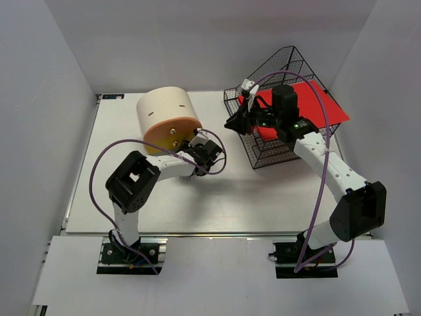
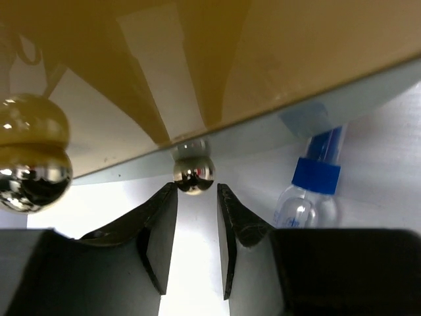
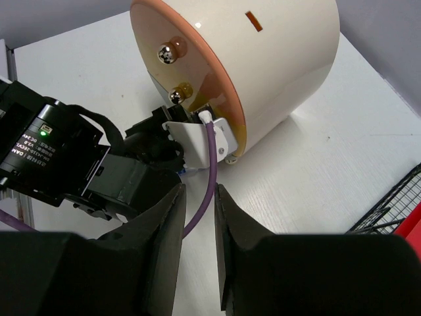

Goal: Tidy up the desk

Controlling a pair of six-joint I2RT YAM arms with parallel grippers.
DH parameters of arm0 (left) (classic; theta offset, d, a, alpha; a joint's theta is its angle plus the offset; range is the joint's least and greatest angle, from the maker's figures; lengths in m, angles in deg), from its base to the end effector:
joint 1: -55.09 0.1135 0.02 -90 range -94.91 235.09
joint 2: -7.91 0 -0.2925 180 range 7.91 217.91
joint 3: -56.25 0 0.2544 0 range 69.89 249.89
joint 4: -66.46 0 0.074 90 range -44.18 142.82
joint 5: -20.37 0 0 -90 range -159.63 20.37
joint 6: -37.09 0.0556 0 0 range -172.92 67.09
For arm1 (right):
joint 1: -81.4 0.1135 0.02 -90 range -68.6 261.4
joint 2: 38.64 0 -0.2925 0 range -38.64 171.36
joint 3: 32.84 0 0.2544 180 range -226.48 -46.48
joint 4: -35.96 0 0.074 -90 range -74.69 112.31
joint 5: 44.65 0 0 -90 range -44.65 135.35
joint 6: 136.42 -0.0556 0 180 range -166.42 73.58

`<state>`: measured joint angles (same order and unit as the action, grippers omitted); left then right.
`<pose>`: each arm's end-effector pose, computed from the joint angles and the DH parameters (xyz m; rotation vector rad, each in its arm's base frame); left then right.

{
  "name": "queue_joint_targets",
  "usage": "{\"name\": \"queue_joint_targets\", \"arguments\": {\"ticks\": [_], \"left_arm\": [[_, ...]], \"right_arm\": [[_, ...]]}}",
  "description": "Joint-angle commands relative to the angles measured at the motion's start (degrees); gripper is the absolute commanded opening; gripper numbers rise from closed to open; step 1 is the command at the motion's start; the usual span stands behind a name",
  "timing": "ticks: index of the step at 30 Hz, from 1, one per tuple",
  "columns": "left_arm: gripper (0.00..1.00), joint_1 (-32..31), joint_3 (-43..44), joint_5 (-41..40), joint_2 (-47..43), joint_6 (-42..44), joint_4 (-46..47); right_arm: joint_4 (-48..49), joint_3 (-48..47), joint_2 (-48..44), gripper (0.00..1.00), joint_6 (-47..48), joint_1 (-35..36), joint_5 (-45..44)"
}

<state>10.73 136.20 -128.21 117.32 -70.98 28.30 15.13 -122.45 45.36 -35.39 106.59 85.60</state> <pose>0.3034 -0.2303 0.1690 0.2591 2.1689 0.8189 0.3059 0.1836 0.3987 -1.0267 1.5363 0.8147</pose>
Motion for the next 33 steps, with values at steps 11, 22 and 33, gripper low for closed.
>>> {"name": "queue_joint_targets", "arguments": {"ticks": [11,22,33], "left_arm": [[0.44,0.8,1.7,-4.9,1.3,1.3,6.2],[0.28,1.3,1.8,-6.3,2.9,1.4,7.6],[0.0,-2.0,-0.9,2.1,0.0,-0.9,6.2]], "right_arm": [[0.1,0.5,-1.5,0.3,0.8,-0.8,0.5],[0.1,0.6,-1.6,0.3,0.8,-1.2,1.0],[0.2,0.6,-1.7,0.29,0.7,-1.5,1.1]]}}
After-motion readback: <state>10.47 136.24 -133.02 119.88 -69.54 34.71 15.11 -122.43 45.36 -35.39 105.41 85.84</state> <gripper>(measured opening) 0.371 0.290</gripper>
